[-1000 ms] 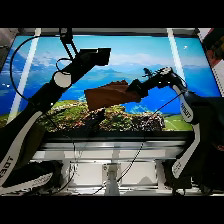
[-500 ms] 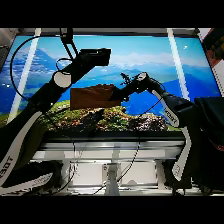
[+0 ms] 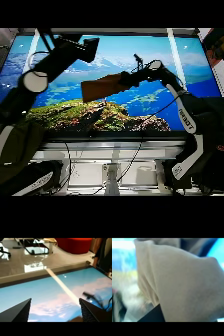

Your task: Fold the clothes and pants, and hang the long-sleeved shirts on hangers.

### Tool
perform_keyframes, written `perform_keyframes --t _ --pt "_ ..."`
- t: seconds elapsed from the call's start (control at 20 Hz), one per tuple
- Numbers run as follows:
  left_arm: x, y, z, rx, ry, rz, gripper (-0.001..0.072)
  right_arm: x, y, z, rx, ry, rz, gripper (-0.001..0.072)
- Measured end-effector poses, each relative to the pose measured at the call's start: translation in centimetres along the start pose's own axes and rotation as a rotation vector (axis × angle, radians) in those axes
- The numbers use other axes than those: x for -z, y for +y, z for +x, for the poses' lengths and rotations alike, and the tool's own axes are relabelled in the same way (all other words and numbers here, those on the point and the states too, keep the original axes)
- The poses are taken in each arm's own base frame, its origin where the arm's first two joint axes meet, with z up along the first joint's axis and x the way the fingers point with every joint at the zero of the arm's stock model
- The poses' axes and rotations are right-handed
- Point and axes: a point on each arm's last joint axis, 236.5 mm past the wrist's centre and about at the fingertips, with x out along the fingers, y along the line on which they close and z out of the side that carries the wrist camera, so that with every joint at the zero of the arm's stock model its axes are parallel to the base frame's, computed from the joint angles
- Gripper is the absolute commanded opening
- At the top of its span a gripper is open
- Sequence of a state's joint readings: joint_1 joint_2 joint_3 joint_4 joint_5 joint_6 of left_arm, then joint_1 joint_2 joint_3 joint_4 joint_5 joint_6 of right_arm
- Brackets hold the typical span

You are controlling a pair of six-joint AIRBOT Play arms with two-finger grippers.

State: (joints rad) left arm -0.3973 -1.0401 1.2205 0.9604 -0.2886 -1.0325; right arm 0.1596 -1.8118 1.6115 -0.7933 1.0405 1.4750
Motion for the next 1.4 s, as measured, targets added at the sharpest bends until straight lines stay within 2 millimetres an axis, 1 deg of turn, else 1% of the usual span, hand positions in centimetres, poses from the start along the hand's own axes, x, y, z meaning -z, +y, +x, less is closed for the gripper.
perform_keyframes --t 0.05,0.1,0.25,0.3,0.4,0.45,0.5,0.55,0.6,0.65,0.75,0.9,1.05,1.1,1.15,1.2,1.25,1.4 --pt "-0.5 0.4 -1.4 0.001 0.017 0.012 0.0692 -1.4 -0.9 -2.2 0.039 -0.049 0.000 0.0016" --pt "-0.6 1.0 -2.8 0.001 0.044 0.024 0.0692 -2.6 -1.9 -4.7 0.082 -0.099 0.003 0.0016" --pt "-0.9 2.9 -6.9 -0.027 0.110 0.037 0.0692 -5.7 -5.1 -13.1 0.217 -0.257 0.022 0.0016" --pt "-1.0 3.7 -8.3 -0.048 0.126 0.036 0.0692 -6.5 -6.5 -16.4 0.271 -0.313 0.036 0.0016" --pt "-1.5 5.4 -10.8 -0.100 0.138 0.034 0.0692 -7.0 -9.3 -22.9 0.372 -0.407 0.073 0.0016" --pt "-1.9 6.4 -12.1 -0.134 0.139 0.033 0.0693 -6.7 -11.0 -26.4 0.435 -0.446 0.098 0.0016" --pt "-2.3 7.3 -13.2 -0.168 0.134 0.031 0.0692 -6.1 -12.7 -29.4 0.497 -0.473 0.133 0.0015" --pt "-2.6 8.2 -14.3 -0.203 0.130 0.031 0.0693 -5.0 -14.4 -32.4 0.563 -0.492 0.180 0.0015" --pt "-2.8 9.0 -15.2 -0.236 0.126 0.032 0.0693 -3.5 -16.4 -35.4 0.637 -0.504 0.237 0.0016" --pt "-3.1 9.6 -15.9 -0.263 0.122 0.033 0.0693 -1.7 -18.3 -38.3 0.711 -0.507 0.299 0.0016" --pt "-3.3 10.6 -17.0 -0.303 0.118 0.033 0.0693 2.4 -21.4 -42.9 0.829 -0.495 0.430 0.0016" --pt "-3.5 11.2 -17.8 -0.333 0.116 0.031 0.0693 9.0 -24.6 -47.8 0.978 -0.426 0.621 0.0016" --pt "-3.6 11.5 -18.1 -0.344 0.114 0.030 0.0693 15.1 -26.4 -52.0 1.157 -0.327 0.767 0.0018" --pt "-3.6 11.5 -18.1 -0.346 0.114 0.030 0.0693 16.8 -26.7 -53.3 1.216 -0.299 0.805 0.0059" --pt "-3.6 11.5 -18.1 -0.346 0.114 0.030 0.0693 18.3 -26.9 -54.3 1.258 -0.276 0.840 0.0237" --pt "-3.6 11.6 -18.2 -0.348 0.114 0.030 0.0693 19.2 -27.0 -55.0 1.284 -0.261 0.864 0.0493" --pt "-3.6 11.6 -18.2 -0.348 0.115 0.030 0.0693 20.0 -27.0 -55.5 1.300 -0.248 0.884 0.0720" --pt "-3.6 11.6 -18.2 -0.349 0.115 0.030 0.0693 21.1 -26.9 -55.7 1.303 -0.217 0.912 0.0706"
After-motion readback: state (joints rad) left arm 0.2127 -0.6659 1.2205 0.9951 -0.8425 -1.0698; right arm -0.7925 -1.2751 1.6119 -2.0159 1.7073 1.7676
